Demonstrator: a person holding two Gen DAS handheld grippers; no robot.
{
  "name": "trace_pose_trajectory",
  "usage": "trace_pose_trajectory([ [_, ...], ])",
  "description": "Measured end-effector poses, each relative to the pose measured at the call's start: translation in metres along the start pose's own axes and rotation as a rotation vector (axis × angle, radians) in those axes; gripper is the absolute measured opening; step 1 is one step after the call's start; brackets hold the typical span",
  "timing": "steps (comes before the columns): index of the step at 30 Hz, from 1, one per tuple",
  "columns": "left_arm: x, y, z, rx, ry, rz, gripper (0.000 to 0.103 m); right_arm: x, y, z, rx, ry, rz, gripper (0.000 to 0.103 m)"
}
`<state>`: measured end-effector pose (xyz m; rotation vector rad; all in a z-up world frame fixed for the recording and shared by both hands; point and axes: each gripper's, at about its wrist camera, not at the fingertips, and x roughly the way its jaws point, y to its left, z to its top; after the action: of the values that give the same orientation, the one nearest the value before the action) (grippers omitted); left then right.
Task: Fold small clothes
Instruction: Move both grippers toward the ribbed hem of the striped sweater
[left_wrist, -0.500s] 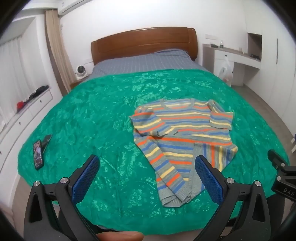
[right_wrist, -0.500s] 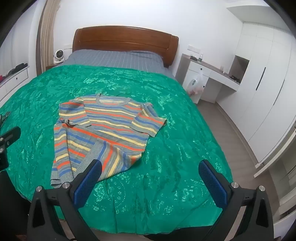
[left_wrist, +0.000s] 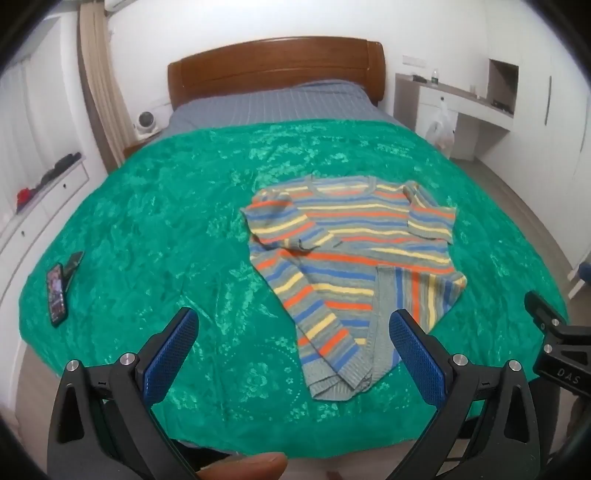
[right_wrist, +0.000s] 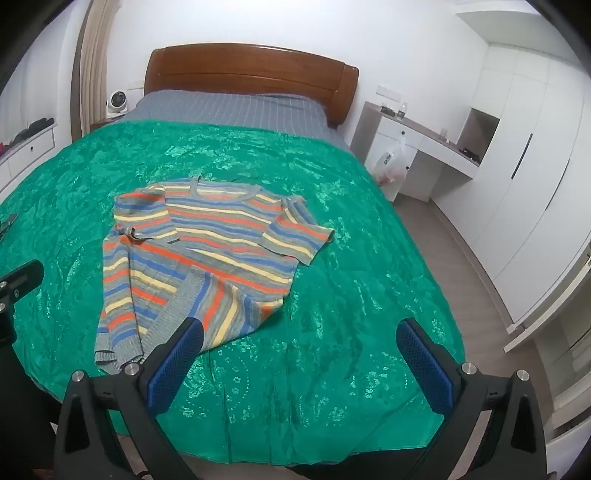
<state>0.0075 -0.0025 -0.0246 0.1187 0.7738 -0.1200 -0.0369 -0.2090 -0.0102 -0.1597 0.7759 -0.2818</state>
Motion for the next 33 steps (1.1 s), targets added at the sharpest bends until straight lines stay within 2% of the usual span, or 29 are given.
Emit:
trace_pose_trajectory([
  [4,0.005,0.000,-0.003,-0.010,0.040,-0.030,0.103,0.005,0.005,-0.003,-0.012,0.005,-0.008,0.103],
  [9,0.007,-0.001,-0.006,0.006,0.046,-0.006,0.103,0.008,0.006,-0.003,-0.016,0.012,-0.016,0.103],
  [14,0.010,0.007,-0.006,-0.027,0.072,-0.009,0.103,0.009,0.004,-0.004,-0.009,0.016,-0.012,0.103],
  [21,0.012,0.022,-0.008,-0.076,0.074,0.014,0.103,0.008,0.004,-0.005,0.001,0.011,-0.010,0.103],
  [33,0.012,0.019,-0.011,-0.059,0.084,0.007,0.103,0.011,0.007,-0.012,0.019,0.021,0.038,0.103],
])
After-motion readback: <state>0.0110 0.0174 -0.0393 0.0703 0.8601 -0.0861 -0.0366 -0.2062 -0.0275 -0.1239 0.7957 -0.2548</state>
